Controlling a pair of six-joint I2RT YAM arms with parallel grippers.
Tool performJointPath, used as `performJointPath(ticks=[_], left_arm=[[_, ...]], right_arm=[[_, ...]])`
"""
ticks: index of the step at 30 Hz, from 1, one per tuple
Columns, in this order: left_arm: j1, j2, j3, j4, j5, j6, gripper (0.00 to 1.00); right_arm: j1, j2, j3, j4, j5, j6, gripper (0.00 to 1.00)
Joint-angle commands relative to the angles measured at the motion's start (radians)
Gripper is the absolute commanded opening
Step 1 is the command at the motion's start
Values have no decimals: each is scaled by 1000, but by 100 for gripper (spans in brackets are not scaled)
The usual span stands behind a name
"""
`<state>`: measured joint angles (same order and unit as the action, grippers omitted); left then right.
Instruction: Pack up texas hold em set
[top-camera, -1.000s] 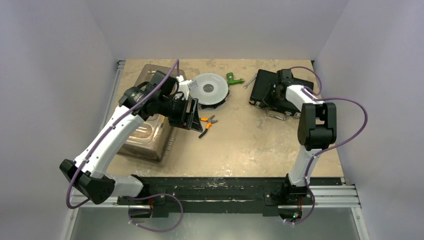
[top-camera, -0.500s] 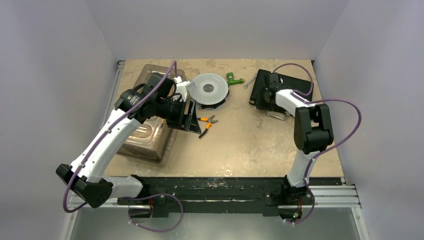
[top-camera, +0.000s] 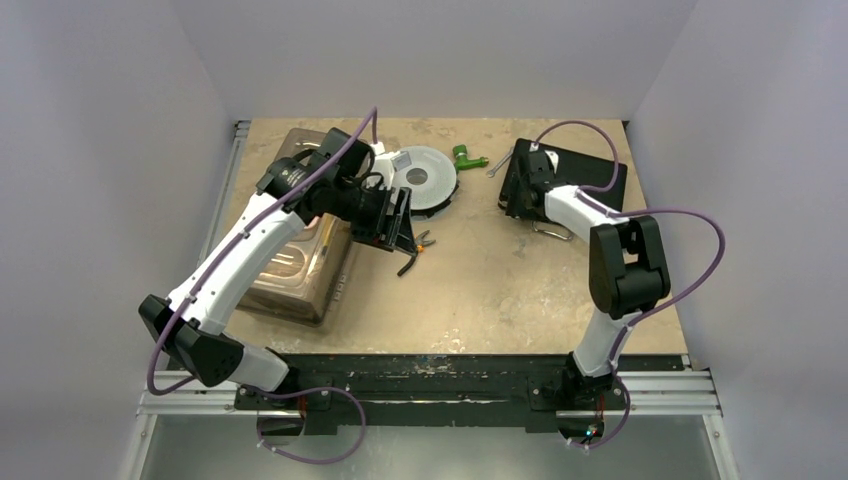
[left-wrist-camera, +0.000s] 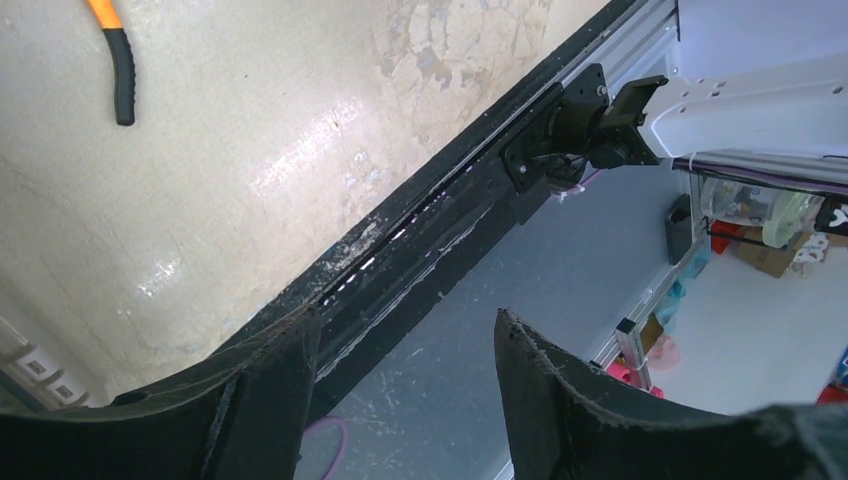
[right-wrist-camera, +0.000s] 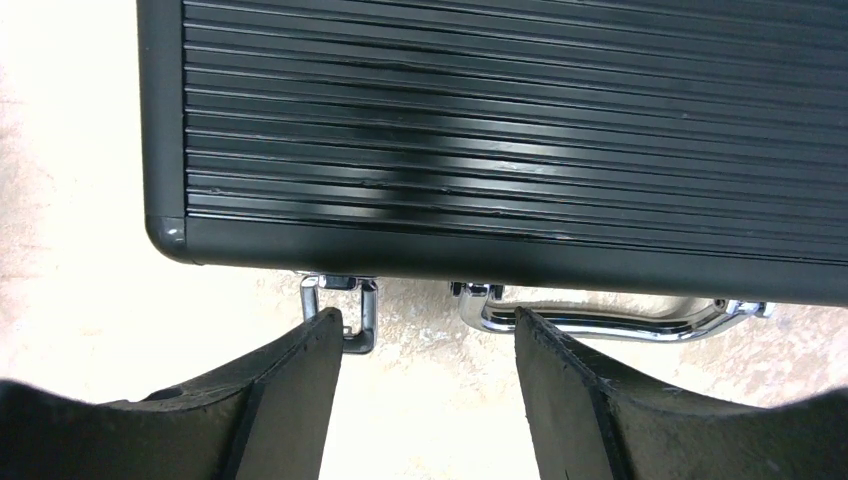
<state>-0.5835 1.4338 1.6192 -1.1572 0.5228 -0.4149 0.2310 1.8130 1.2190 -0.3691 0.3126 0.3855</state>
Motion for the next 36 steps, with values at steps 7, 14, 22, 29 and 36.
performJointPath(ticks=[7,14,22,29,36], left_arm=[[-9,29,58,6,42,46,62],[-9,17,39,4,26,62,62],[-9,-1,22,-2,6,79,62],[-9,-16,17,-13,-11,96,62],[-10,-18,14,-13,-13,100,63]], right_arm=[[60,-22,-48,-94,198,-34,52],[60,-73,-93,-113,226,1,42],[63,-175,-29,-18,-96,-33,45],[68,2,182,-167,68,20,62],[106,61,207,-182,194,31,71]])
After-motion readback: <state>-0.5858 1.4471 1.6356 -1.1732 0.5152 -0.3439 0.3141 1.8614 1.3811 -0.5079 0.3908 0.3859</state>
